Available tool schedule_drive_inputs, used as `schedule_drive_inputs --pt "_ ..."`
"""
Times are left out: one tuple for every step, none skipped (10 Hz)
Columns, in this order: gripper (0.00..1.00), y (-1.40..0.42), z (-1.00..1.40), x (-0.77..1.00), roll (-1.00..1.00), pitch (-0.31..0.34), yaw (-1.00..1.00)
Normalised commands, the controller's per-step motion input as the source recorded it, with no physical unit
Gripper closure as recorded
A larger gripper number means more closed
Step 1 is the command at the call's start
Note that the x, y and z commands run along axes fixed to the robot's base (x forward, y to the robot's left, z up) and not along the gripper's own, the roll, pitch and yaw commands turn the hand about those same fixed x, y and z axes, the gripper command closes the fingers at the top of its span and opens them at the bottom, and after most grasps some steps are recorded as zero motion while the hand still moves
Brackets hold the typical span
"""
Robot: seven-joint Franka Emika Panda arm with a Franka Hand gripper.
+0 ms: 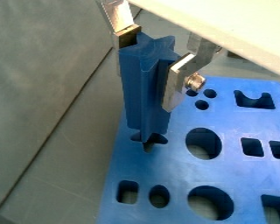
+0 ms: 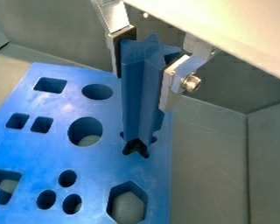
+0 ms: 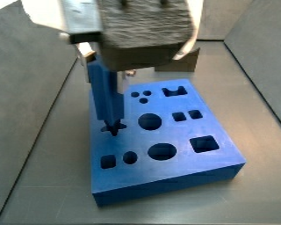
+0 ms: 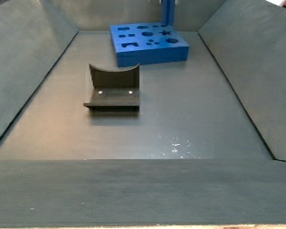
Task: Pick up the star object. Move up. Place the star object on the fixture. Regrasp the star object. Move to above the board. Insert the star object.
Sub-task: Insert the star object.
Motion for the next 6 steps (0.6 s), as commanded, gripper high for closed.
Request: schedule_drive_inputs --pt "1.00 0.00 -0.06 0.00 0.00 0.000 0.00" --pt "1.00 -0.03 -0.03 0.15 0.05 0.000 0.00" --pt "1.00 -0.03 -0.20 0.41 0.11 0.063 0.00" --pt "1.00 0.00 -0.44 0.33 0.04 0.000 0.03" --pt "1.00 0.00 -0.10 0.05 0.00 0.000 0.07" --pt "1.00 0.00 -0.09 0.00 0.03 0.000 0.02"
